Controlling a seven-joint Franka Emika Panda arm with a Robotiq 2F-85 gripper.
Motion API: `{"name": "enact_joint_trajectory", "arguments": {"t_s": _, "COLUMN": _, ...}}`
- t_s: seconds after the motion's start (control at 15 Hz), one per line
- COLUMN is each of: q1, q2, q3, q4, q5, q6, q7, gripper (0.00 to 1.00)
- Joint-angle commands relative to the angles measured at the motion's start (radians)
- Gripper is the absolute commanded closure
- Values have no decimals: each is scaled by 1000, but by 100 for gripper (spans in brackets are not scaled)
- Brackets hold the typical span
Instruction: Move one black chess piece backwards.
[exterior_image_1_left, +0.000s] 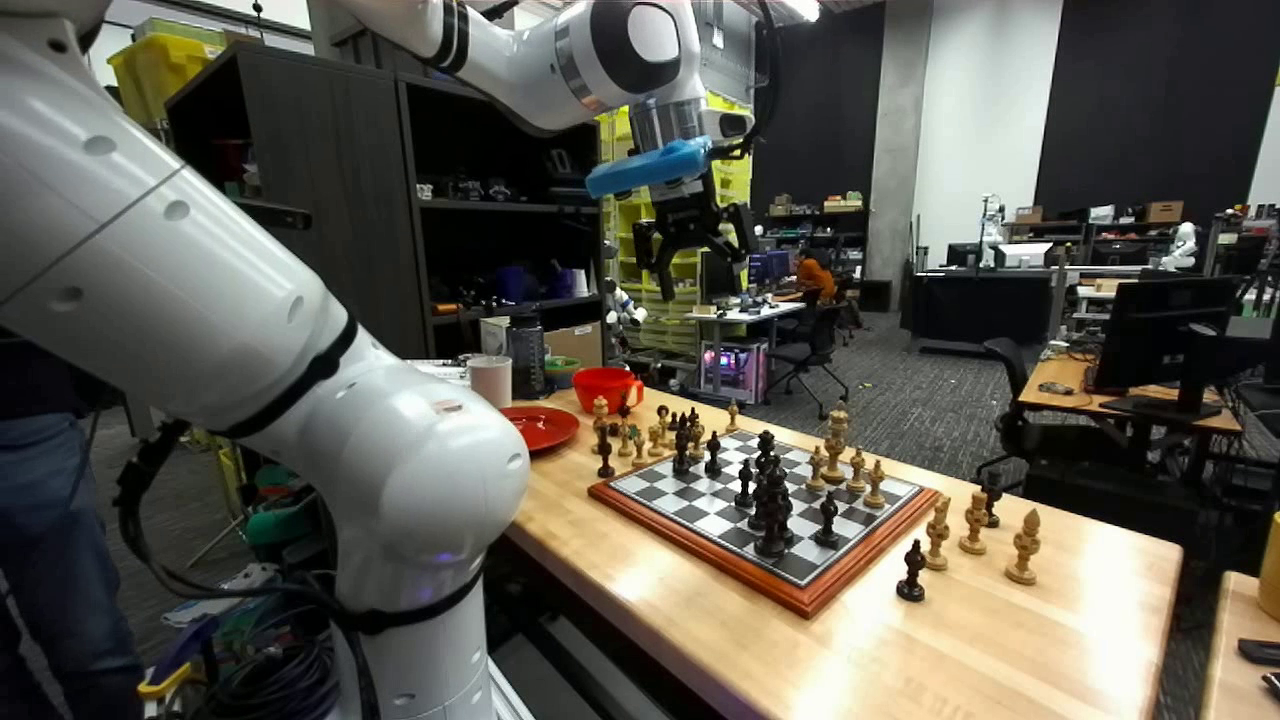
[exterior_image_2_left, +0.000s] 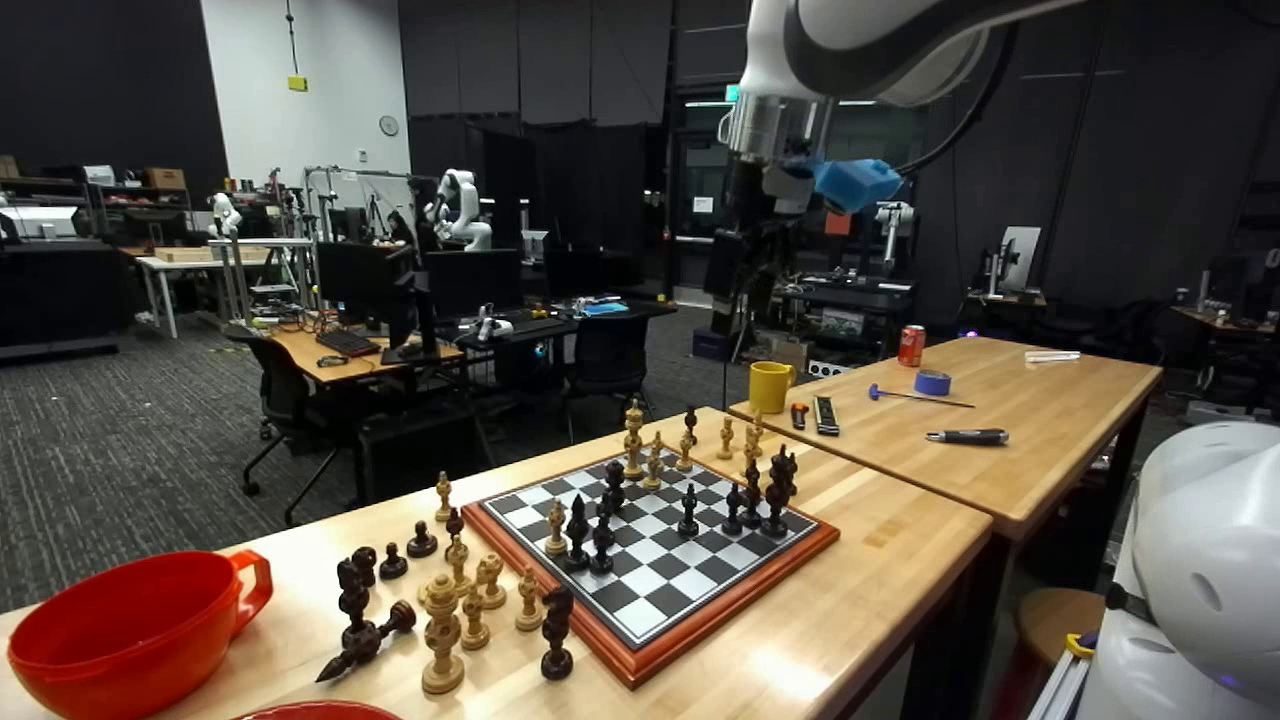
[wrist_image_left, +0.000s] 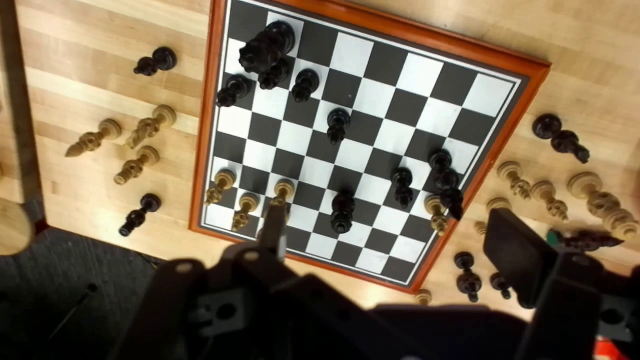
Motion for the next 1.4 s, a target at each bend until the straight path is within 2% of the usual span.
{"name": "enact_joint_trajectory", "arguments": {"t_s": 0.0, "q1": 72, "q2": 34, "q3": -83, "q4": -5, "q5": 28, "q6": 0, "q7": -187, "gripper": 0}}
{"name": "enact_joint_trajectory", "arguments": {"t_s": 0.2, "q1": 109, "q2": 76, "q3": -143, "q4": -15, "q5": 39, "q6": 0, "q7": -348, "gripper": 0}}
{"name": "enact_joint_trajectory", "arguments": {"t_s": 0.47, "q1": 98, "q2": 170, "q3": -170, "q4": -12, "q5": 10, "q6": 15, "q7": -458, "gripper": 0}}
{"name": "enact_joint_trajectory", "arguments": {"t_s": 1.33, "q1": 24, "q2": 397, "q3": -177, "q4": 9, "q5": 6, "q6": 128, "q7": -578, "gripper": 0}}
